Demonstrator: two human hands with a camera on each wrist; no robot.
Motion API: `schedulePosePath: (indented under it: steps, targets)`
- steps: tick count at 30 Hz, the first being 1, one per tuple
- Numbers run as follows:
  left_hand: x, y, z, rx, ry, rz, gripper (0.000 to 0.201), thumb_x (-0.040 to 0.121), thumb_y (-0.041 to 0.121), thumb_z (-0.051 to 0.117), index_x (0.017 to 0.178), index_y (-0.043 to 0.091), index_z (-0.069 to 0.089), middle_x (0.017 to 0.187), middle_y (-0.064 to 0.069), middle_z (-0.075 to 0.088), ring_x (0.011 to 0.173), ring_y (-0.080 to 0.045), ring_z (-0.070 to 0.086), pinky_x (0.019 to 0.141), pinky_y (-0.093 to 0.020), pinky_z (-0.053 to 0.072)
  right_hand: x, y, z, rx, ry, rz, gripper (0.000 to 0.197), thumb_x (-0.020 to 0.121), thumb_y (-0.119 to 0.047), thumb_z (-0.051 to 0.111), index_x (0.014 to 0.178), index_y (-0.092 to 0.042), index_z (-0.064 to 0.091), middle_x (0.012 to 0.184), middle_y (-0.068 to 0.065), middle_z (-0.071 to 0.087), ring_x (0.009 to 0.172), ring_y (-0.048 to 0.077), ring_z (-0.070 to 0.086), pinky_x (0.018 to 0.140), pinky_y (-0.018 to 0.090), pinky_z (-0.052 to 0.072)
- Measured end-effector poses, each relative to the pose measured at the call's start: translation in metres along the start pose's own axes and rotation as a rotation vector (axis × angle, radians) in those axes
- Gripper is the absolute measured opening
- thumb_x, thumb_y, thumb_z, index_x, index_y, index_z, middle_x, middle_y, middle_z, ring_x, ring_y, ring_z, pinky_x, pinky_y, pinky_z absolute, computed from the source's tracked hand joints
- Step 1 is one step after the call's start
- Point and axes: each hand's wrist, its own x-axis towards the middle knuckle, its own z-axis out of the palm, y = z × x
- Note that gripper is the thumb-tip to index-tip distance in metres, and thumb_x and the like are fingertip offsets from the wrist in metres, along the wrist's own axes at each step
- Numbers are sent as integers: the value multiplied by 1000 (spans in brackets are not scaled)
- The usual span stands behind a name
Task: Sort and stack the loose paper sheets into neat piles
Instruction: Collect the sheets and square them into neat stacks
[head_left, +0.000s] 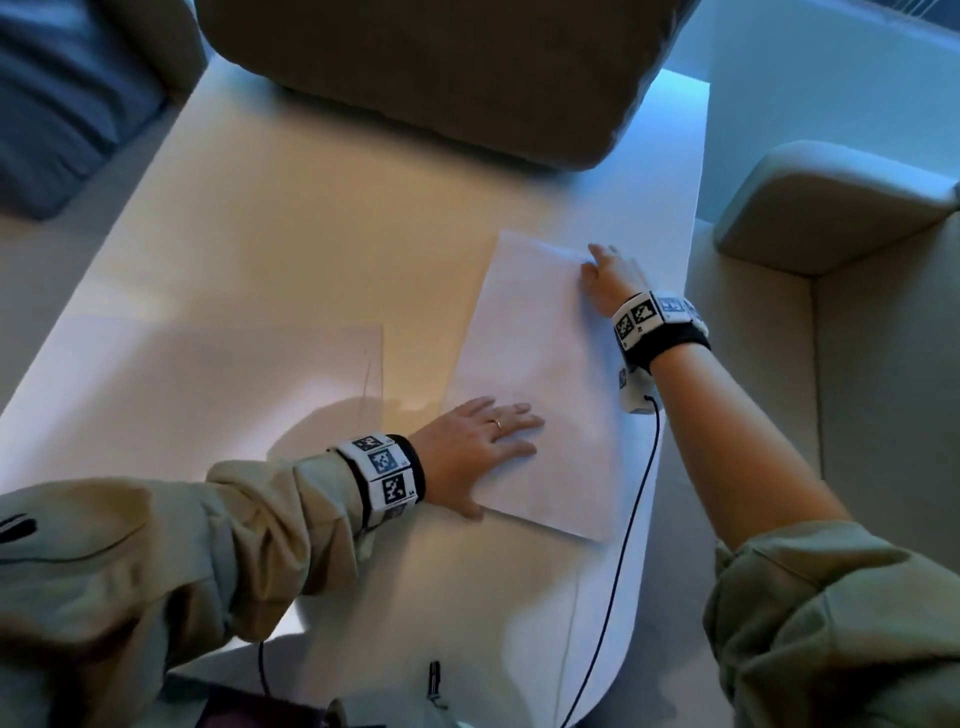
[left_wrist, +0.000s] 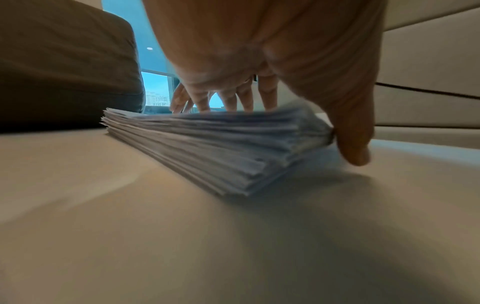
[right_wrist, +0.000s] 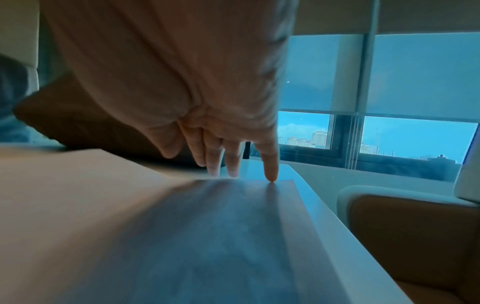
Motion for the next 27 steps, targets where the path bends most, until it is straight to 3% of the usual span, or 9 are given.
schedulePosePath:
  steps: [3,7,10,14,19,24,27]
  targets:
    - [2,1,0,13,-2,-27,94,58,54,73,139,21,39,156,-6,19,145,-22,15,115,-43,12,17,0,4,-10,-57,0,41,100,-19,35,135,-1,43,140,22,42,127,37,42,104,37,33]
    - [2,3,4,13,-12,1,88,50,50,76,128,21,51,146,-7,40,136,-25,36,109,-46,30,28,4,9,-27,-68,-5,41,101,-24,34,127,2,52,136,23,42,124,38,43,104,34,32]
    - [4,4,6,-27,70,5,81,50,44,77,124,20,55,139,-3,49,131,-24,44,105,-45,39,34,3,7,-47,-73,-1,40,100,-24,35,123,1,57,133,21,43,122,38,44,106,34,31]
    - [9,4,6,-31,53,45,78,68,36,71,138,18,42,153,-6,29,143,-23,22,114,-45,19,40,-1,1,-19,-84,13,39,99,-25,35,119,-3,60,128,22,48,120,39,46,106,40,35]
    - [12,0,11,-68,-4,36,84,80,37,65,148,12,23,159,-6,7,147,-21,0,115,-36,-6,41,-12,2,-24,-69,-48,36,98,-14,38,113,3,65,125,25,50,117,38,48,96,31,36]
    - [12,-2,11,-139,16,62,88,76,45,69,146,11,28,158,-8,9,147,-22,2,119,-48,6,38,-13,-4,-5,-94,-15,37,97,-23,40,114,-3,65,128,18,48,117,35,48,96,30,37]
    - [8,-5,4,-213,203,8,91,74,64,60,143,11,34,157,-10,14,146,-24,8,118,-47,10,33,-2,-13,14,-35,-4,42,96,-34,46,130,-12,55,138,13,43,127,32,43,107,39,33]
